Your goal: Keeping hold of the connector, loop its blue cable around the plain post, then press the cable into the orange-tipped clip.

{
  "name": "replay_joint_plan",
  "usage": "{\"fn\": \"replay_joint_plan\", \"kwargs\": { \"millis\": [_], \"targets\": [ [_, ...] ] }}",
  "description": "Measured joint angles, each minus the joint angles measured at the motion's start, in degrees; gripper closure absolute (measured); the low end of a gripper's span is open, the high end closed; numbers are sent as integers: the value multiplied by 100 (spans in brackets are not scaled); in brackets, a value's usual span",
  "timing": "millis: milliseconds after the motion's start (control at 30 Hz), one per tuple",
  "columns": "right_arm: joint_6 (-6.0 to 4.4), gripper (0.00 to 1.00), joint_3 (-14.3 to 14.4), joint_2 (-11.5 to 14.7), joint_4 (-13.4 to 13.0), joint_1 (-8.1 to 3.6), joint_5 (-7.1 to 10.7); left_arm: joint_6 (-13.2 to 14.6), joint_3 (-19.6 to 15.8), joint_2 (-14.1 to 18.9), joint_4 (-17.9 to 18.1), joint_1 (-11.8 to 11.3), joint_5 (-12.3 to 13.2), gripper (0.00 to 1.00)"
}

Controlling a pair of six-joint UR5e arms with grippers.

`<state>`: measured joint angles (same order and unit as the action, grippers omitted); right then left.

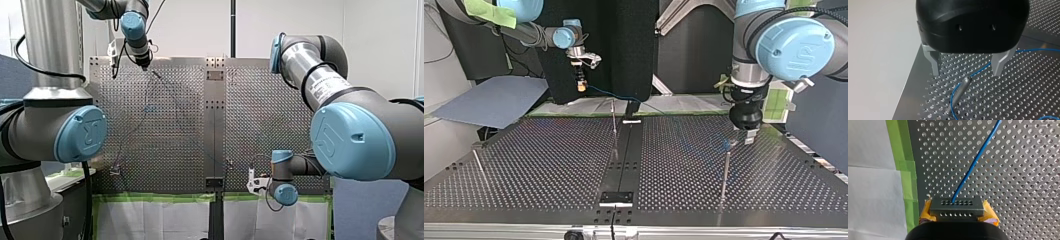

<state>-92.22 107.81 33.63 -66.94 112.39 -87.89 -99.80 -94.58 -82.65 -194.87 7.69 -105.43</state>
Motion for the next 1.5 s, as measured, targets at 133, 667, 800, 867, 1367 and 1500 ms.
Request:
{"fn": "replay_joint_plan", "kwargs": {
  "millis": [133, 667, 800, 867, 1367, 1500],
  "targets": [
    [-4, 100, 0, 0, -4, 0, 0, 11, -2, 0, 0, 31, -37, 0],
    [12, 100, 0, 0, 12, 3, 0, 34, -5, 0, 0, 140, -149, 0],
    [16, 100, 0, 0, 13, 7, 0, 54, -5, 0, 0, 179, -208, 0],
    [18, 100, 0, 0, 13, 7, 0, 70, -5, 0, 2, 197, -220, 0],
    [22, 100, -9, 0, 49, 13, 10, 576, 4, -5, 133, 309, -198, 0],
    [19, 100, -27, 0, 79, 12, 15, 690, 44, -24, 262, 323, -97, 0]
  ]
}}
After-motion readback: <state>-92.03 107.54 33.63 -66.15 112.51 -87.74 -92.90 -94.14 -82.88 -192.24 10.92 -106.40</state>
